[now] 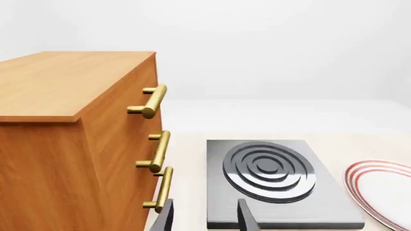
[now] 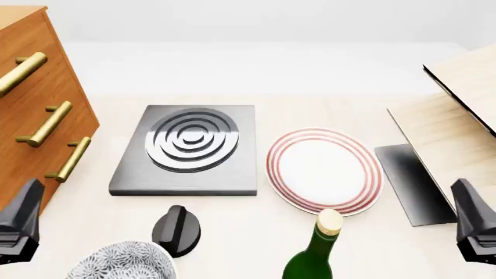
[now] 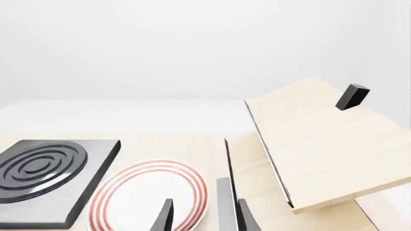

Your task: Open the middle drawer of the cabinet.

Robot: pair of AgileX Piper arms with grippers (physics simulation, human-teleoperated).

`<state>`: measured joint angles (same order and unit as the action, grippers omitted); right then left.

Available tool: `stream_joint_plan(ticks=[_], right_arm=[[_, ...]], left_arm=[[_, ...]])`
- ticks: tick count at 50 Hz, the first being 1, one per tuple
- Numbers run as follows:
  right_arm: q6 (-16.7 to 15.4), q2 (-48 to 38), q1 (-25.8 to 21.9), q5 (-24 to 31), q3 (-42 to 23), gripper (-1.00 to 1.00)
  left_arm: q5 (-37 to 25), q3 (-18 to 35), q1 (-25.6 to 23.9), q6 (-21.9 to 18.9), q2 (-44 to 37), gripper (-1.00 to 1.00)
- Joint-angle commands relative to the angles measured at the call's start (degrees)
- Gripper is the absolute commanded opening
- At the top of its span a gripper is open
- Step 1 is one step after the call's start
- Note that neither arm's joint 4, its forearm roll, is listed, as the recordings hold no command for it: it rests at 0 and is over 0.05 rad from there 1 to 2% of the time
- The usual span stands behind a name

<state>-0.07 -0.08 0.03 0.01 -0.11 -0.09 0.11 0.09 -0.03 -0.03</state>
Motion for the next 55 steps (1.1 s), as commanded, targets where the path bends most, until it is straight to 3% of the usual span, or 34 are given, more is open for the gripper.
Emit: stream_joint_plan(ticks=[1,10,12,13,16,20,23,27,37,38,44,50,53,55], right_arm=[[-0.2,-0.1,0.1,0.1,-0.3,1.0],[-0.2,0.0,0.0,0.1,-0.3,1.0],[-0.3,0.0,0.0,0.1,-0.3,1.0],[-0.2,0.0,0.1,0.2,-0.3,1.0],[-0.3,0.0,0.0,0.2,-0.3,1.0],[-0.2,0.0,0.1,0.2,-0.3,1.0],[-0.3,0.0,0.0,0.1,-0.3,1.0],[-0.2,0.0,0.0,0.2,-0.3,1.0],[-0.3,0.0,0.0,0.1,-0.2,1.0],[-0.3,0.0,0.0,0.1,-0.2,1.0],[-0.3,0.0,0.0,0.1,-0.2,1.0],[-0.3,0.0,0.0,0.1,-0.2,1.0],[-0.3,0.0,0.0,0.1,-0.2,1.0],[-0.3,0.0,0.0,0.1,-0.2,1.0]], left_arm=[[-0.6,0.5,0.8,0.8,0.0,1.0],[-1.2,1.7,0.7,-0.7,0.0,1.0],[-1.6,1.6,1.6,-3.6,0.0,1.0],[-1.4,1.9,1.2,-2.9,0.0,1.0],[-3.7,4.4,1.4,-2.5,0.0,1.0],[-6.0,6.9,0.6,-7.6,0.0,1.0],[-7.9,10.6,0.4,-7.7,0.0,1.0],[-10.7,10.7,1.9,-14.9,0.0,1.0],[-14.5,15.4,1.7,-26.0,0.0,1.0],[-14.9,15.0,0.1,-30.6,0.0,1.0],[-14.5,14.2,-0.7,-39.2,0.0,1.0],[-13.4,13.0,-1.1,-42.9,0.0,1.0],[-8.4,10.4,1.4,-48.0,-0.1,1.0],[-8.6,10.2,0.6,-47.8,-0.3,1.0]])
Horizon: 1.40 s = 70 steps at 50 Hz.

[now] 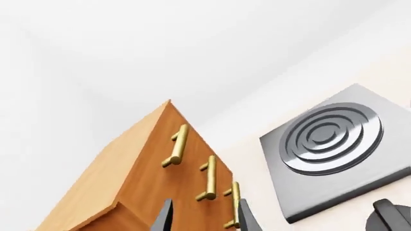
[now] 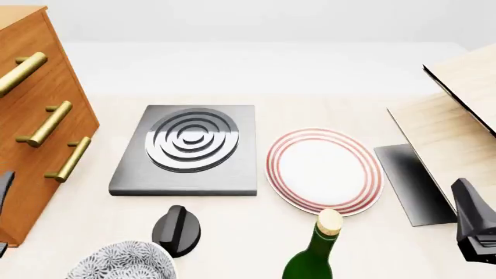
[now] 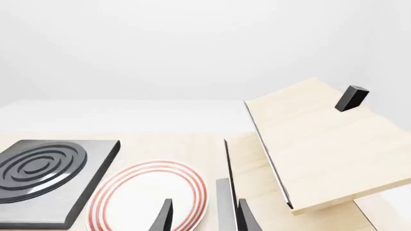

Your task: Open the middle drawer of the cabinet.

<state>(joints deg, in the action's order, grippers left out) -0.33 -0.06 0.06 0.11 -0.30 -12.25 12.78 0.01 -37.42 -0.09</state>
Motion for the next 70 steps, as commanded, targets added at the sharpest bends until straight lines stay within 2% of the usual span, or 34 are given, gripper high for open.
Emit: stream_joint_plan(ticks=[1,2,6,9,11,13,14,16,19,29,31,32,33,35,36,54,70], right_arm=[[0.0,0.0,0.0,0.0,0.0,1.0],[0.0,0.0,0.0,0.0,0.0,1.0],[0.0,0.0,0.0,0.0,0.0,1.0],[0.0,0.0,0.0,0.0,0.0,1.0],[0.0,0.0,0.0,0.0,0.0,1.0],[0.0,0.0,0.0,0.0,0.0,1.0],[0.0,0.0,0.0,0.0,0.0,1.0],[0.0,0.0,0.0,0.0,0.0,1.0],[0.0,0.0,0.0,0.0,0.0,1.0],[0.0,0.0,0.0,0.0,0.0,1.0],[0.0,0.0,0.0,0.0,0.0,1.0],[0.0,0.0,0.0,0.0,0.0,1.0],[0.0,0.0,0.0,0.0,0.0,1.0],[0.0,0.0,0.0,0.0,0.0,1.0],[0.0,0.0,0.0,0.0,0.0,1.0],[0.0,0.0,0.0,0.0,0.0,1.0],[0.0,0.0,0.0,0.0,0.0,1.0]], left_arm=[[4.4,-3.2,1.1,-11.1,-0.4,1.0],[6.1,-4.4,1.5,-13.1,-0.7,1.0],[10.3,-5.6,1.5,-14.5,-4.0,1.0],[18.8,-8.6,2.0,-17.3,-9.6,1.0],[20.9,-9.2,2.0,-17.8,-10.9,1.0],[26.1,-10.3,2.5,-19.2,-14.6,1.0],[26.3,-10.3,2.5,-19.2,-14.7,1.0],[33.6,-11.6,3.0,-20.6,-21.0,1.0],[40.2,-12.4,2.8,-21.6,-27.3,1.0],[53.7,-12.8,4.1,-24.7,-41.8,1.0],[54.8,-12.8,4.3,-24.7,-43.0,1.0],[67.4,-12.8,5.7,-27.0,-54.4,1.0],[69.2,-12.8,5.7,-27.0,-56.2,1.0],[77.4,-12.8,6.1,-28.2,-64.7,1.0],[82.1,-12.6,9.3,-31.3,-71.5,1.0],[82.2,-10.3,10.9,-33.1,-73.8,1.0],[82.1,-5.9,13.1,-33.3,-79.2,1.0]])
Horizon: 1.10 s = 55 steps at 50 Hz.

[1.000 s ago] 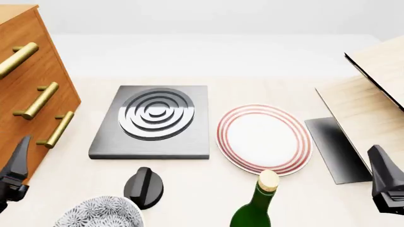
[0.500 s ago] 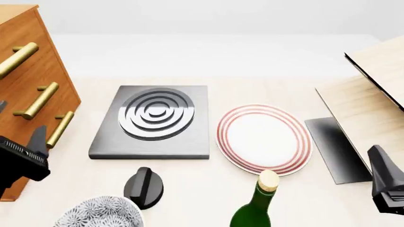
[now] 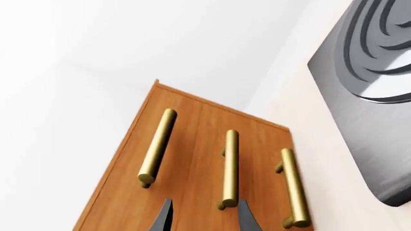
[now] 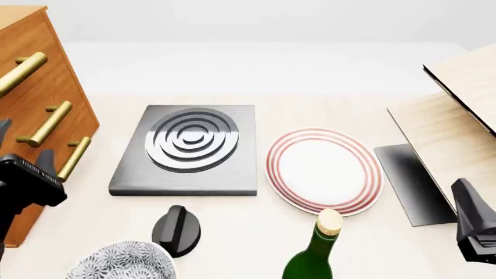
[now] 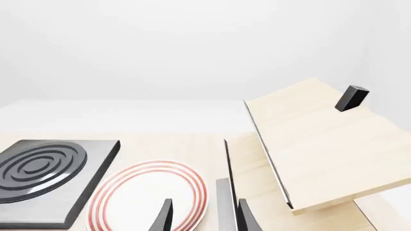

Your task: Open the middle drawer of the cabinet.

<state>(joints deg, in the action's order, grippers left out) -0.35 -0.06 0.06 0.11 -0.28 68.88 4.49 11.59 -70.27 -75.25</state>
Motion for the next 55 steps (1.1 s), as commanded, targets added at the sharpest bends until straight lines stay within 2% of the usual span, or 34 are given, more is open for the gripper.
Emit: stream_joint_plan(ticks=[1,31,49,55], right_arm=[[0.0,0.0,0.0,0.0,0.0,1.0],[0.1,0.0,0.0,0.0,0.0,1.0],[0.0,0.0,0.0,0.0,0.0,1.0],[0.0,0.0,0.0,0.0,0.0,1.0]], left_arm=[[1.0,2.6,1.7,-0.4,-4.5,1.0],[1.0,5.6,0.8,2.1,-10.0,1.0],[1.0,9.4,1.6,1.9,-15.7,1.0],[1.0,12.1,2.8,1.7,-19.0,1.0]])
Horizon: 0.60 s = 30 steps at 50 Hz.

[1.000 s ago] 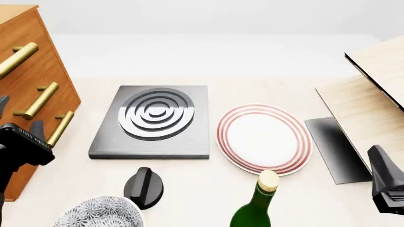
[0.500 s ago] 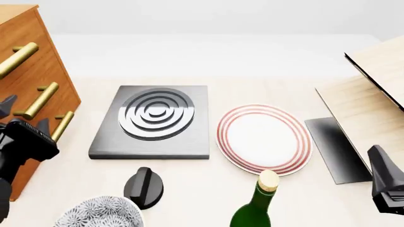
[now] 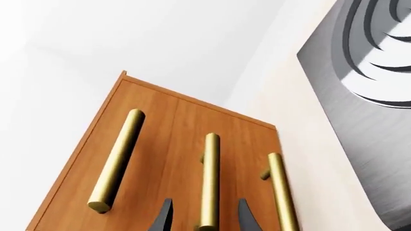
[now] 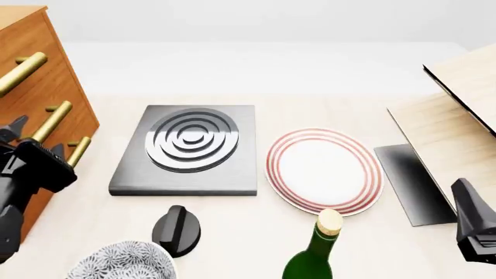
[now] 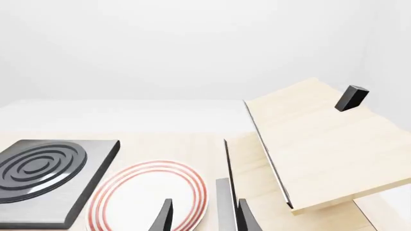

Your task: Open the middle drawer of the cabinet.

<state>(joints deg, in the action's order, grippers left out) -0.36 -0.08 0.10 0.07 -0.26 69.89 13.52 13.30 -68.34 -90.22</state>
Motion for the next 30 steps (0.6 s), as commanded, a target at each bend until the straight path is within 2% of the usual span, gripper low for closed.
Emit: stream_joint_plan(ticks=[1,15,25,26,30], right_arm=[[0.0,0.0,0.0,0.0,0.0,1.0],[0.0,0.0,0.0,0.0,0.0,1.0],[0.0,0.0,0.0,0.0,0.0,1.0],[0.0,0.0,0.0,0.0,0.0,1.0],[0.0,0.0,0.0,0.0,0.0,1.0]], left_arm=[[0.0,3.5,1.3,-0.6,-4.5,1.0],[0.0,5.4,2.4,-0.9,-8.0,1.0],[0.0,4.7,3.0,0.2,-8.4,1.0],[0.0,4.3,3.2,0.0,-7.3,-1.0],[0.0,3.8,2.7,-1.6,-7.0,-1.0]])
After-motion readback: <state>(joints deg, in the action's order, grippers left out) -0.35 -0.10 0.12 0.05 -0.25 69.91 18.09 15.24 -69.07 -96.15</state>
